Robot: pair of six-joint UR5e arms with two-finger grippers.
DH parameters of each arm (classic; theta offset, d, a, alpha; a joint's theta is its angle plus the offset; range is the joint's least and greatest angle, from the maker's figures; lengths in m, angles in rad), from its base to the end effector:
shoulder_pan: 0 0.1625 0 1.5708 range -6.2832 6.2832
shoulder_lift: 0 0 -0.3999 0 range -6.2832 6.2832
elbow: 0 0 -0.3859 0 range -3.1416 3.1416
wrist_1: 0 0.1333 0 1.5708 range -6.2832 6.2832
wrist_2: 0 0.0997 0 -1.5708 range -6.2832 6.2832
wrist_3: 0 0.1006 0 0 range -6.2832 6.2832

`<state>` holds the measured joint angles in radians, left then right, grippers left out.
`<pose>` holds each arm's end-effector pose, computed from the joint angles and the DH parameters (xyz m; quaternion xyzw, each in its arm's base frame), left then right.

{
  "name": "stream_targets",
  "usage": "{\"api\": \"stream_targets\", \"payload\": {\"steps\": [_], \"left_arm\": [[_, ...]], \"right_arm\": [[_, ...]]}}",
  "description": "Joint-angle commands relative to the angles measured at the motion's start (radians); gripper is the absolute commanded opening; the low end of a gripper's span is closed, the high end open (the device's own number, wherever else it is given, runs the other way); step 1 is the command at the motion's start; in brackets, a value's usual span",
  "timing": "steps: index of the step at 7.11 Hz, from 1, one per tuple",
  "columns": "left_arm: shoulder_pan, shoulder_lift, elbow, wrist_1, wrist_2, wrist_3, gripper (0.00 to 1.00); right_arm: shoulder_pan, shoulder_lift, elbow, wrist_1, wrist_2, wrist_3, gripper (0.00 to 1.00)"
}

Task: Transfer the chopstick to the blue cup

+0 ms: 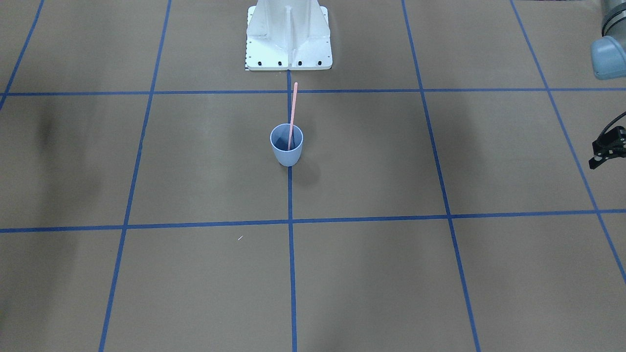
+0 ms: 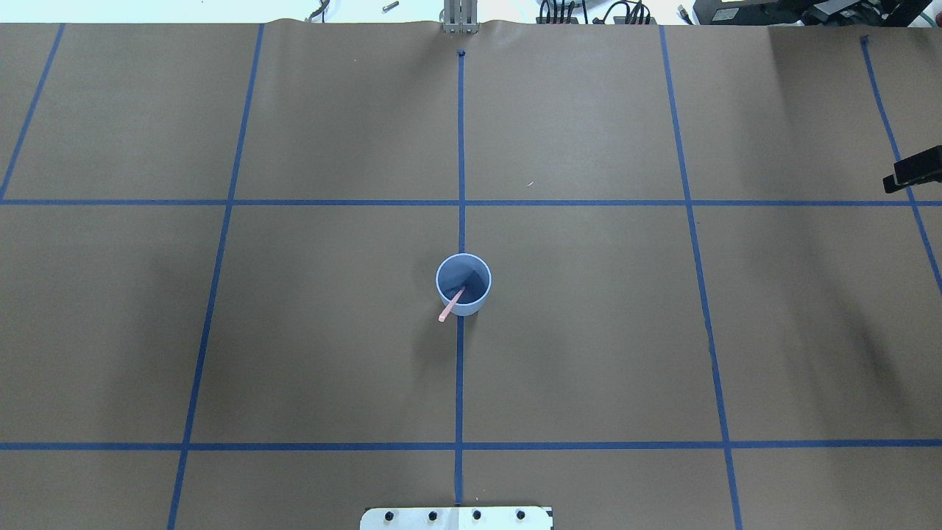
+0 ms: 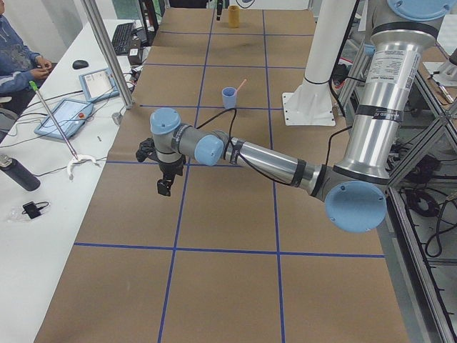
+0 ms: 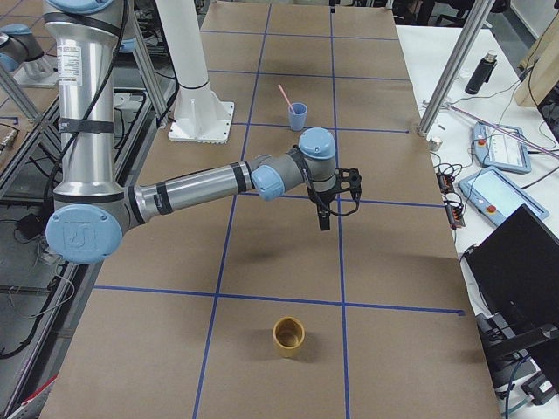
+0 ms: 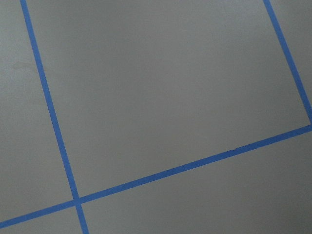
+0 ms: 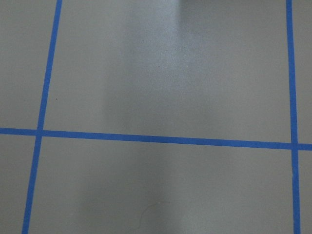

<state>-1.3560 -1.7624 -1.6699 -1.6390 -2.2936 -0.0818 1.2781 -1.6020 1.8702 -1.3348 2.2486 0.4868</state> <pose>0.0554 -0.5669 0.4801 0.1137 0.3688 0.1241 0.9142 -0.0726 -0.4844 0.4804 0.0953 -0.3872 0.0060 0.9170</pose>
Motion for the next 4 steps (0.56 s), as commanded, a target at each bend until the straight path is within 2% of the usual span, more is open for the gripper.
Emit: {"api": "stream_targets", "payload": {"steps": [1,2,3,4], "left_arm": [[0.001,-0.008,-0.001,0.017,-0.003,-0.036,0.98],[0.003,-0.009,0.004,0.015,-0.042,-0.112,0.98],[0.001,0.003,0.013,0.004,-0.049,-0.111,0.98],[0.001,0.049,0.000,-0.002,-0.055,-0.115,0.98]], "right_arm": [[0.042,-0.003,0.000,-0.007,0.026,-0.050,1.00],[0.055,-0.001,-0.015,-0.026,0.045,-0.129,1.00],[0.081,0.010,-0.008,-0.099,0.066,-0.207,1.00],[0.090,0.011,-0.006,-0.118,0.071,-0.212,1.00]]}}
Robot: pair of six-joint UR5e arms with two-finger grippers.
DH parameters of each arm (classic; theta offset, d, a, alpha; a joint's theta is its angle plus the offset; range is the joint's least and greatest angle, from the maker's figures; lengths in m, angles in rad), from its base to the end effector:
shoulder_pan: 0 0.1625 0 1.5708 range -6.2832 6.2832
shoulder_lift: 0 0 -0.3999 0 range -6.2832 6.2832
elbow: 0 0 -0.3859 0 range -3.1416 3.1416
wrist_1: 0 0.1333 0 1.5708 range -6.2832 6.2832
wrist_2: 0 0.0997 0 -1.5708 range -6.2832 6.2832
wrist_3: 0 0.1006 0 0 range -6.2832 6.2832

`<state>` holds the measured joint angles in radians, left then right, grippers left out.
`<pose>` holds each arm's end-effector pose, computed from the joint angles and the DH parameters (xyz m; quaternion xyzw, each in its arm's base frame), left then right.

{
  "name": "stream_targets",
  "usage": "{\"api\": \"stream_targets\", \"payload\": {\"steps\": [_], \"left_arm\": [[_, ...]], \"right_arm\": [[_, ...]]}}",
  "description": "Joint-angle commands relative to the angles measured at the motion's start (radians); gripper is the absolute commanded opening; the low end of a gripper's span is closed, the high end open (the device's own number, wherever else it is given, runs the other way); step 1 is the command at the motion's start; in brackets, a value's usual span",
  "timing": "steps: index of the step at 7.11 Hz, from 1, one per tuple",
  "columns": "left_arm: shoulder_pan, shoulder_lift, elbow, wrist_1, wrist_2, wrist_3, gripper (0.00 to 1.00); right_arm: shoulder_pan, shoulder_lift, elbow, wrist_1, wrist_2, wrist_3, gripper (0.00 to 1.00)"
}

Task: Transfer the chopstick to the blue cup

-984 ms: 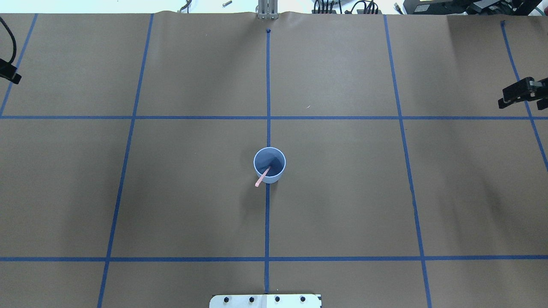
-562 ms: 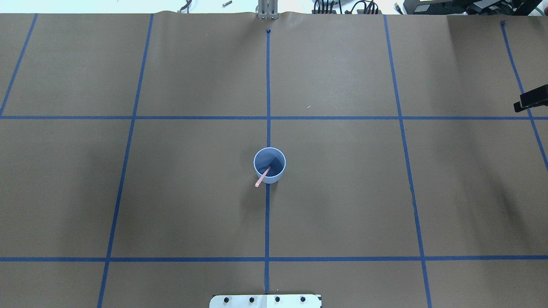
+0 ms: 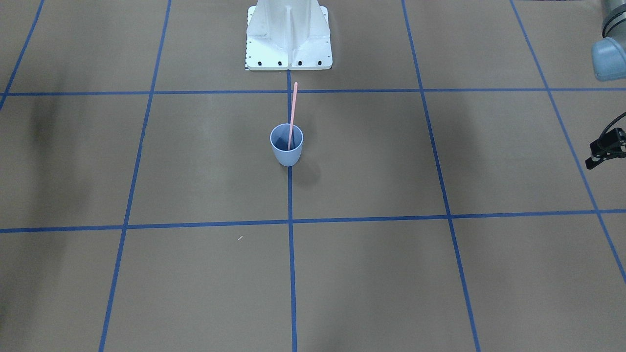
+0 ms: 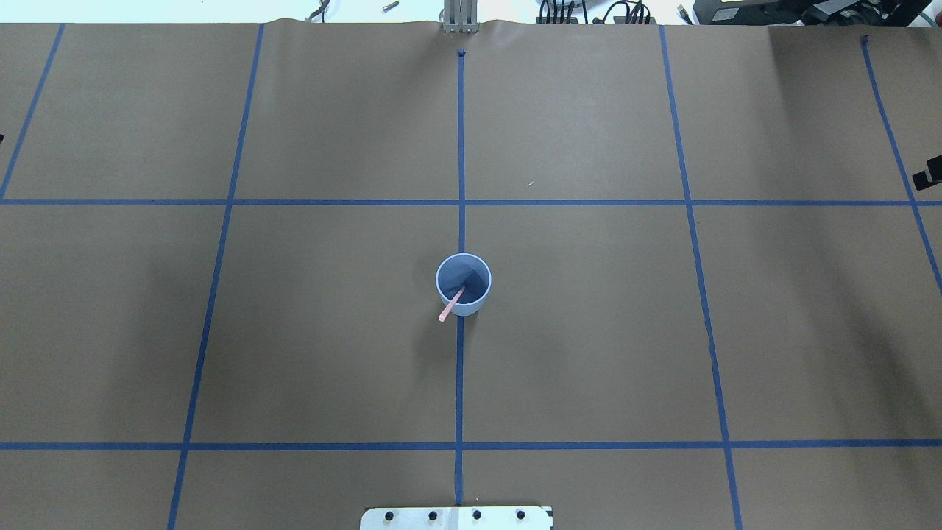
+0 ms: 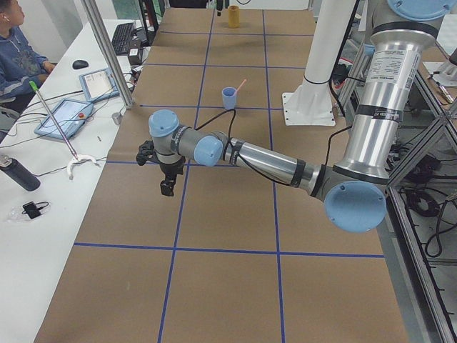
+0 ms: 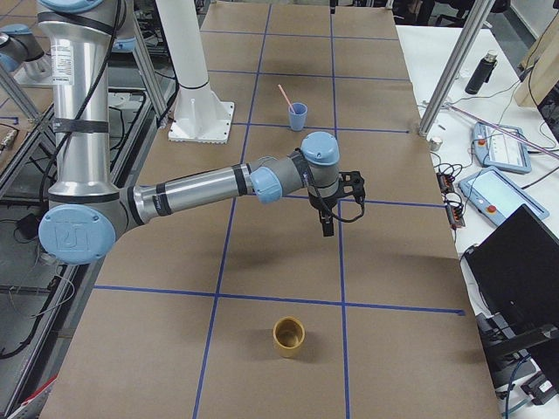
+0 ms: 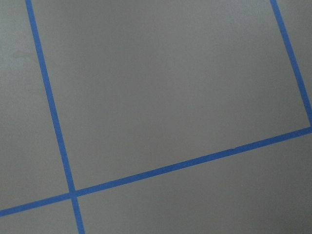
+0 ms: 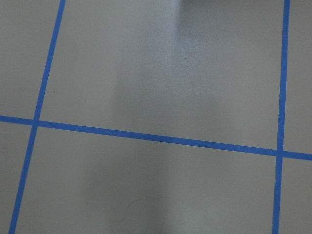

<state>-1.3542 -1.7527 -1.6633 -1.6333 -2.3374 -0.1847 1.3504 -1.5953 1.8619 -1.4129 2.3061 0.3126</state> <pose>0.0587 -0.5624 0.4867 0.0789 0.3923 0.0773 0.9132 -0.0416 -0.4867 0.4875 0.0971 -0.3907 -0.0336 0.9148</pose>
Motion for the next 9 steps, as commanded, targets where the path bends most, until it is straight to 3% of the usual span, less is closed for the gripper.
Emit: {"api": "stream_targets", "payload": {"steps": [1,3,7,9], "left_arm": [[-0.015,0.053,-0.019,-0.038,-0.011,-0.007,0.98],[-0.036,0.164,-0.174,-0.052,-0.011,-0.135,0.98],[-0.028,0.174,-0.165,-0.163,0.004,-0.147,0.98],[-0.026,0.182,-0.167,-0.177,0.004,-0.139,0.98]], "right_arm": [[0.018,0.005,-0.009,-0.040,0.012,-0.032,1.00],[0.021,-0.001,-0.024,-0.040,0.027,-0.027,1.00],[0.041,0.006,-0.072,-0.029,0.048,-0.041,1.00],[0.056,0.003,-0.069,-0.029,0.113,-0.040,1.00]]}}
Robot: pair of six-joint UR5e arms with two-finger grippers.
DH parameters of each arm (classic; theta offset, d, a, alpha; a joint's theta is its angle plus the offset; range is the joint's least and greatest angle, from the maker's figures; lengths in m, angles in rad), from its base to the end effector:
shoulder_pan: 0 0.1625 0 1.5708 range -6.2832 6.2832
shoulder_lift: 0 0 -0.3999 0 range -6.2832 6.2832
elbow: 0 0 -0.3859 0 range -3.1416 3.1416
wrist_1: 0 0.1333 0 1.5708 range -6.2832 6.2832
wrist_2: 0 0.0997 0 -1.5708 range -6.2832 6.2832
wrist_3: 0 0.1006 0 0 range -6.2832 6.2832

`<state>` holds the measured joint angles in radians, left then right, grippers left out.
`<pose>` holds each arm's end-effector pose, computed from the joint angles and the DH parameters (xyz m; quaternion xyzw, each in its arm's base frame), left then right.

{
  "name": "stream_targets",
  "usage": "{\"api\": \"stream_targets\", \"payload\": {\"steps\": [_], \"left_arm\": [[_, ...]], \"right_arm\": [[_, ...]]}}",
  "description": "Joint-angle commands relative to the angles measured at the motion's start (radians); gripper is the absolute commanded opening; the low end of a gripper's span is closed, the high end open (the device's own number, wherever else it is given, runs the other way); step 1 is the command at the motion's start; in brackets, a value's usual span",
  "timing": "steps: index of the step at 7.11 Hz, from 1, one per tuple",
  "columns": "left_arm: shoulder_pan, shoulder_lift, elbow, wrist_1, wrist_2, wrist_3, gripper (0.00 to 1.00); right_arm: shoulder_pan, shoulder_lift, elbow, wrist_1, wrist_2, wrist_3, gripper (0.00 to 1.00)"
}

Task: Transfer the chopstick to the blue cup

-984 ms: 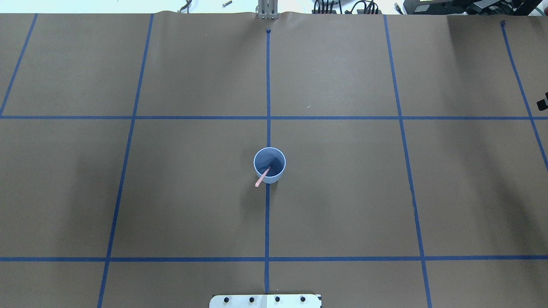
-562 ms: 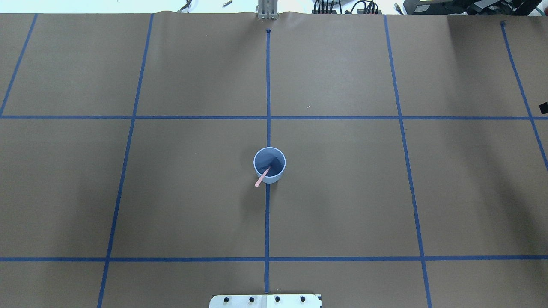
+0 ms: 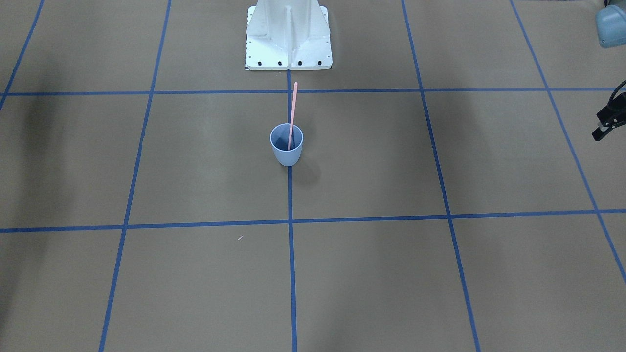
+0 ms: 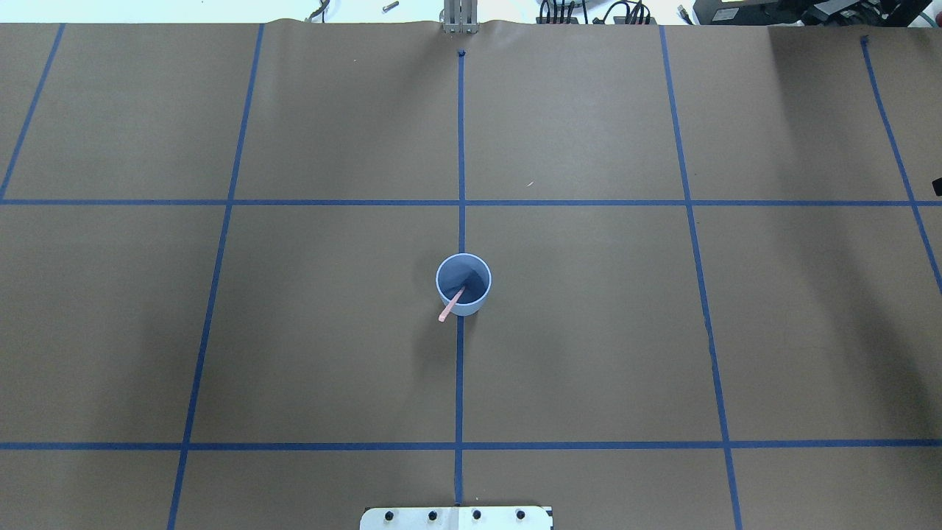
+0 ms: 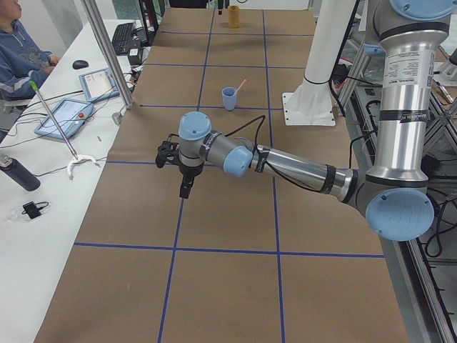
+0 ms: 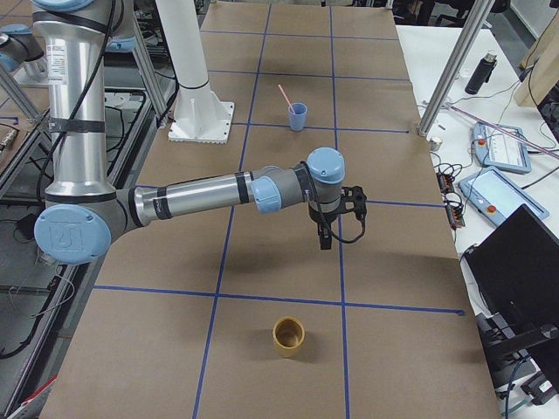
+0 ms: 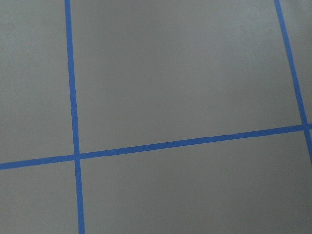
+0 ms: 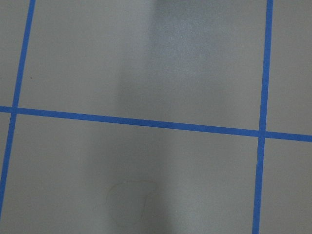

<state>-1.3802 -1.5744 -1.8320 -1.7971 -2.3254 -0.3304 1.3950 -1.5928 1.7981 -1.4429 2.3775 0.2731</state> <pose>0.0308 -0.4996 0.4790 0.1263 0.4035 0.0264 0.9058 -0.0253 -0.4891 0.5168 0.0625 -0.4113 -0.0209 0.9091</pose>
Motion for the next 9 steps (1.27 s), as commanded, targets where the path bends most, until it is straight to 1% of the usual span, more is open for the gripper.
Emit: {"api": "stream_targets", "payload": {"steps": [1,2,3,5,6,8,9], "left_arm": [[0.003,0.025,-0.007,-0.019,-0.012,0.008,0.98],[0.009,0.010,0.031,-0.025,-0.011,0.013,0.98],[0.015,-0.007,0.039,-0.047,-0.008,0.011,0.98],[0.015,0.036,0.033,-0.114,-0.012,0.007,0.98],[0.015,0.049,0.045,-0.135,-0.014,-0.001,0.98],[0.015,0.063,0.043,-0.140,-0.061,-0.001,0.98],[0.015,0.063,0.034,-0.142,-0.065,-0.001,0.98]], "right_arm": [[0.012,0.002,-0.005,0.001,0.049,0.002,1.00],[0.012,0.001,-0.011,0.002,0.033,-0.002,1.00],[0.012,0.002,-0.014,0.002,0.031,0.000,1.00],[0.012,-0.001,-0.002,0.002,0.034,0.008,1.00],[0.012,0.002,-0.012,0.002,0.026,0.011,1.00],[0.012,0.001,-0.006,0.002,0.032,0.014,1.00],[0.012,-0.006,-0.003,0.002,0.034,0.014,1.00]]}}
